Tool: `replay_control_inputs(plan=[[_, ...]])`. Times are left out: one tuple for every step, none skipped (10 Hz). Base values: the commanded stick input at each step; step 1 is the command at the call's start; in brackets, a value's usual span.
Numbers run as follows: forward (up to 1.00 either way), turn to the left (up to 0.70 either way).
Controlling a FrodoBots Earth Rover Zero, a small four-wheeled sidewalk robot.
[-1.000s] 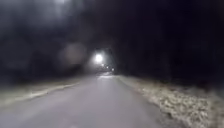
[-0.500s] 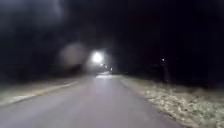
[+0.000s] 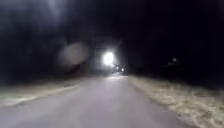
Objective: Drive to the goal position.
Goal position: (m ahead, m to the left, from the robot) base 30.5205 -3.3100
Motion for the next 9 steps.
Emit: replay_control_inputs(plan=[[1.0,0.0],[1.0,0.0],[1.0,0.0],[1.0,0.0],[1.0,0.0],[1.0,0.0],[1.0,0.0],[1.0,0.0],[1.0,0.0]])
